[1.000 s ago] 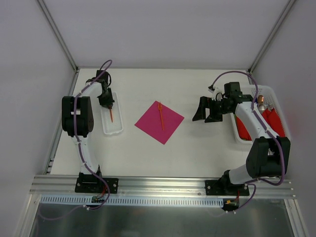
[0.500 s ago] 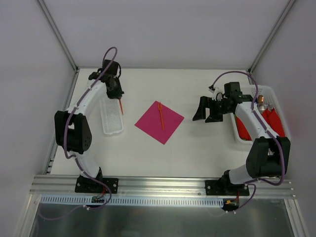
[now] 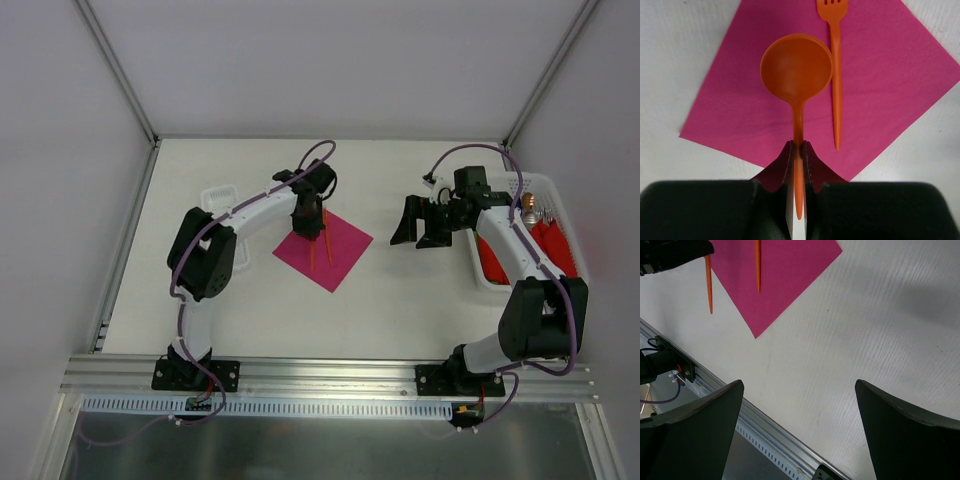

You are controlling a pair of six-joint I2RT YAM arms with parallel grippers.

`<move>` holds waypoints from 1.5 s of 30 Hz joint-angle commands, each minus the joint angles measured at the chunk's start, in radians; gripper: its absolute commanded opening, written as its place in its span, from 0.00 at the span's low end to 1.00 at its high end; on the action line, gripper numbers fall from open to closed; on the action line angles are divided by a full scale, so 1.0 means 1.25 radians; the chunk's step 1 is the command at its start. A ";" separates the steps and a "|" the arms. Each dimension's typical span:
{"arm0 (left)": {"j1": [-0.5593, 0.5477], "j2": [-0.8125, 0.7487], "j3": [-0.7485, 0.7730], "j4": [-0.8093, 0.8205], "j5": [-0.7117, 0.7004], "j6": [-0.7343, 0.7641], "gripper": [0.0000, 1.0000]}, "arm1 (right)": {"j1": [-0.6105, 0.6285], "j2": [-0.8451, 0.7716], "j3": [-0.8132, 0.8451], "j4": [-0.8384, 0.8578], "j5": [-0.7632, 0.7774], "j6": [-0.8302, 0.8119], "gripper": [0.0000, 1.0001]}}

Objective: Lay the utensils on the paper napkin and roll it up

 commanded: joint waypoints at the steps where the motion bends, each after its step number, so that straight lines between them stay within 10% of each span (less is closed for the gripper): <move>1: -0.018 0.024 0.068 -0.018 -0.023 -0.045 0.00 | -0.004 0.001 0.020 -0.009 0.004 -0.003 0.99; 45: 0.012 0.222 0.224 -0.012 -0.009 -0.103 0.02 | -0.005 0.036 0.005 -0.004 0.007 -0.015 0.99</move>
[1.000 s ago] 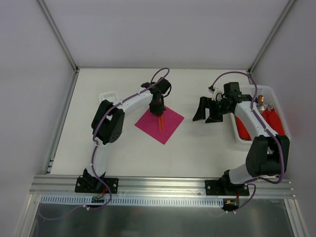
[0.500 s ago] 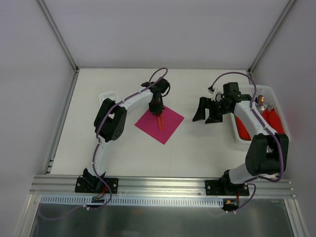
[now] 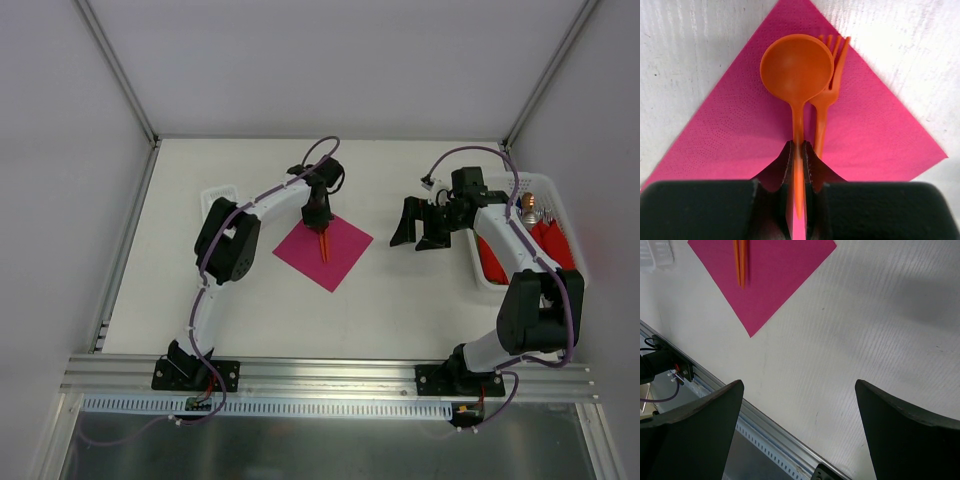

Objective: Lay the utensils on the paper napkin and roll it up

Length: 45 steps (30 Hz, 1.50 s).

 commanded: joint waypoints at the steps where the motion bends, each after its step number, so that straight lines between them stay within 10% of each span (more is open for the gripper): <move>1: 0.004 0.019 0.036 -0.006 0.006 -0.013 0.03 | -0.005 0.004 0.005 -0.004 0.004 -0.011 0.99; 21: 0.004 -0.070 0.018 -0.006 -0.023 0.023 0.29 | -0.004 0.004 0.003 -0.001 -0.014 -0.011 0.99; 30: -0.029 -0.359 -0.141 0.114 -0.018 0.287 0.46 | 0.010 0.014 -0.012 0.032 -0.096 -0.016 0.95; 37: 0.038 -0.545 -0.314 0.135 0.167 0.295 0.47 | 0.210 -0.025 -0.067 0.132 0.011 -0.147 0.62; 45: 0.139 -0.650 -0.443 0.162 0.373 0.228 0.53 | 0.450 -0.035 -0.137 0.283 0.218 -0.351 0.51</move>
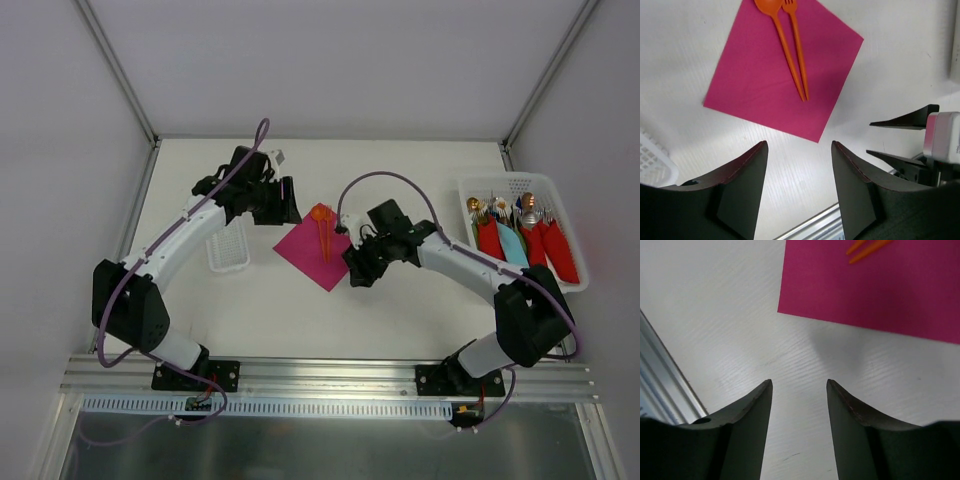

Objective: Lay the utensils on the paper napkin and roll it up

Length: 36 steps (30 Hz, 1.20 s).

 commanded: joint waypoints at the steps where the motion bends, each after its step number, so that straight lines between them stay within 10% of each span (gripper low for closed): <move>1: 0.010 -0.066 -0.036 0.016 0.118 -0.025 0.55 | 0.065 -0.023 -0.022 0.111 0.101 -0.128 0.49; 36: 0.137 -0.114 -0.075 0.028 0.251 -0.059 0.62 | 0.259 0.177 -0.036 0.293 0.169 -0.354 0.50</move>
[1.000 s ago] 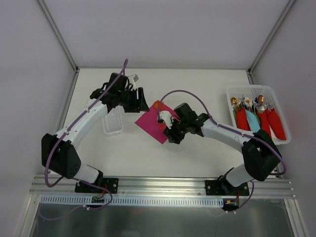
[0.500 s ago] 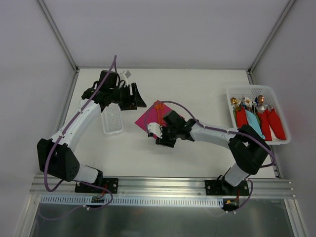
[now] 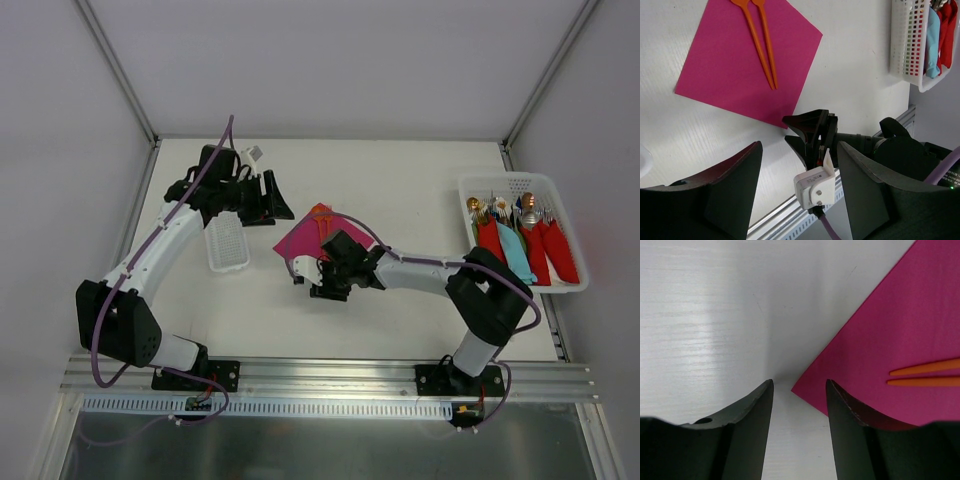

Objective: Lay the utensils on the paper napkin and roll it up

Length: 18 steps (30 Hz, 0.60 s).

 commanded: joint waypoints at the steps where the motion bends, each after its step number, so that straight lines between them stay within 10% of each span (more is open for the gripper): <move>1: 0.010 -0.030 -0.010 0.012 0.022 -0.002 0.62 | 0.005 0.016 -0.007 0.041 0.021 -0.002 0.49; 6: 0.016 -0.031 -0.014 0.012 0.025 -0.002 0.62 | 0.004 0.026 -0.007 0.044 0.026 -0.006 0.45; 18: 0.025 -0.035 -0.020 0.012 0.024 0.001 0.62 | 0.011 0.030 -0.018 0.015 0.010 0.033 0.00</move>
